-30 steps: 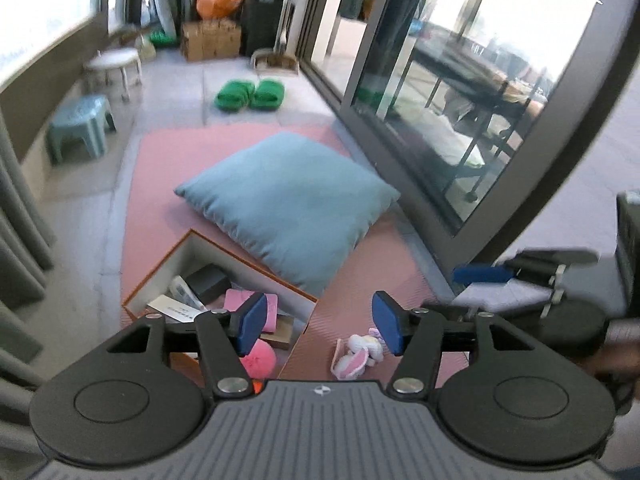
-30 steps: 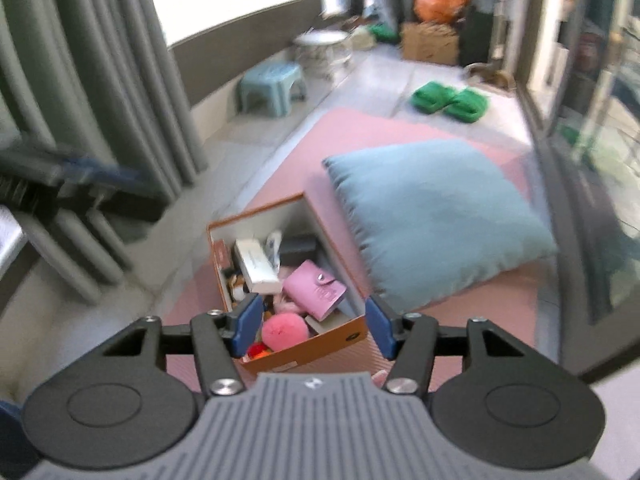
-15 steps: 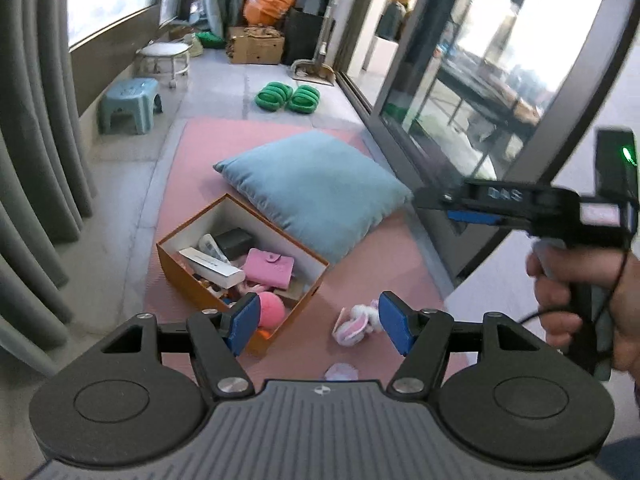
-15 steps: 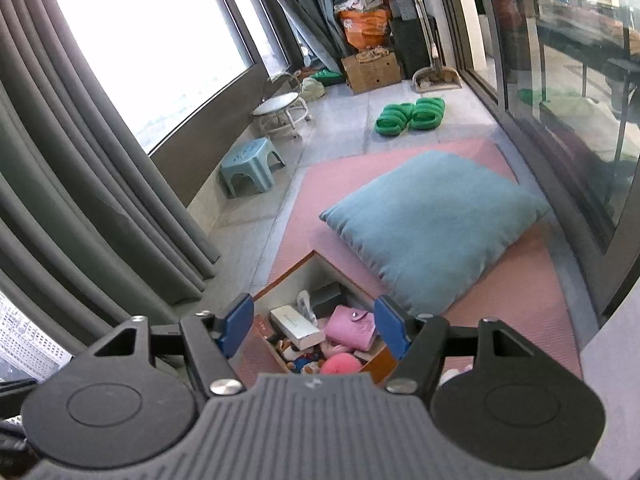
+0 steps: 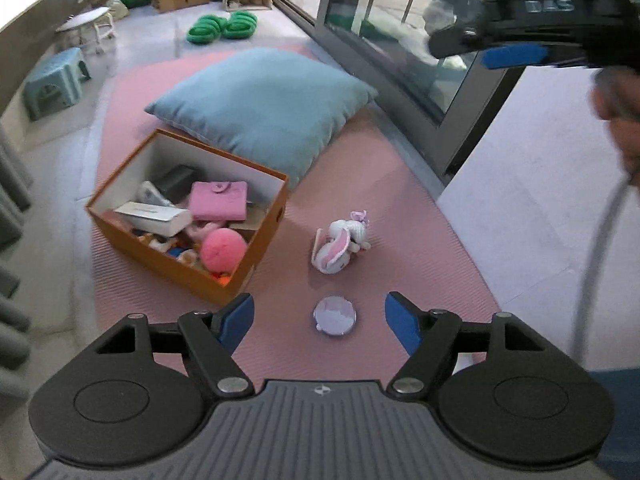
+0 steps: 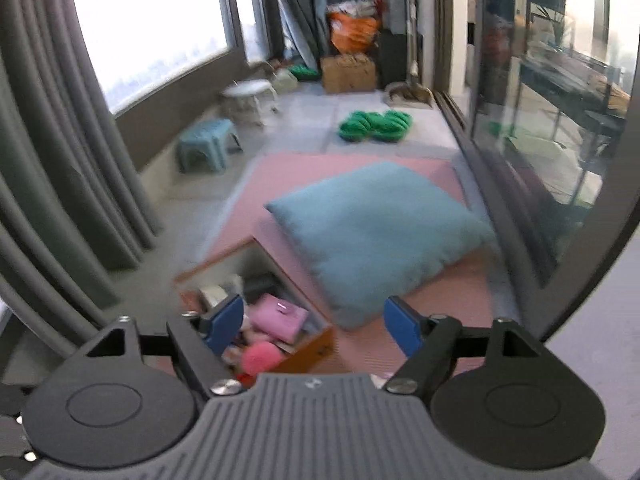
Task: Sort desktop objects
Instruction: 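Move both grippers back toward the round mirror compact and crocheted bunny, then grasp the round mirror compact with the left gripper while the right grasps the crocheted bunny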
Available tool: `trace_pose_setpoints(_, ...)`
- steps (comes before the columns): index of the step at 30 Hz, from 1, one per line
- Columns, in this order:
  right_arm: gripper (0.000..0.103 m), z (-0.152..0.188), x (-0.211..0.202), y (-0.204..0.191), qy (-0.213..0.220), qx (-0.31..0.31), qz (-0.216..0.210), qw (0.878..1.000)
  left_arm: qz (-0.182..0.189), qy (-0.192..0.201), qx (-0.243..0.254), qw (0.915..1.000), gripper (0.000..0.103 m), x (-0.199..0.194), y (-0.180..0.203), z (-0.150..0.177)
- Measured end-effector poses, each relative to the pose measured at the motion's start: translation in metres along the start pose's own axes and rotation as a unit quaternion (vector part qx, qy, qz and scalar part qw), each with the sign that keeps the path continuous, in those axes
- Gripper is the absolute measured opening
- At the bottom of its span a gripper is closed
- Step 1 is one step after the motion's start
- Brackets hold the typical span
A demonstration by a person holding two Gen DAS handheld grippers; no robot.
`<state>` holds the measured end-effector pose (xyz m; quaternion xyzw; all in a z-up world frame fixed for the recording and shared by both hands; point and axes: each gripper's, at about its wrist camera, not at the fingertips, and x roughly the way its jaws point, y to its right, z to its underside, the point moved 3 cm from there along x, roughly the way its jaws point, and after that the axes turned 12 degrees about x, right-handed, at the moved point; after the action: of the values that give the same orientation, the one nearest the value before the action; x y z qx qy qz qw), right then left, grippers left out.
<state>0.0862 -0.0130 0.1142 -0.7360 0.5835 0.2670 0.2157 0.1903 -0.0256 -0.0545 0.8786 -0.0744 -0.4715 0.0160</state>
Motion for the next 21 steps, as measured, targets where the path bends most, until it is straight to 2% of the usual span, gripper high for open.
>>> trace_pose_setpoints(4, 0.08, 0.011, 0.022, 0.027, -0.034, 0.003, 0.046, 0.998, 0.01, -0.02, -0.004, 0.9997, 0.085, 0.053, 0.004, 0.006)
trace_pose_setpoints(12, 0.08, 0.052, 0.054, 0.053, -0.089, -0.001, 0.075, 0.993, -0.009, -0.05, 0.034, 0.9981, 0.085, 0.131, 0.021, 0.033)
trace_pose_setpoints(18, 0.08, 0.085, 0.101, 0.065, -0.14, -0.016, 0.073, 0.987, -0.015, -0.033, 0.006, 0.9993, 0.085, 0.172, 0.022, 0.057)
trace_pose_setpoints(21, 0.08, 0.094, 0.133, 0.076, -0.148, 0.011, 0.069, 0.987, -0.025, -0.019, 0.004, 0.9995, 0.085, 0.187, 0.023, 0.064)
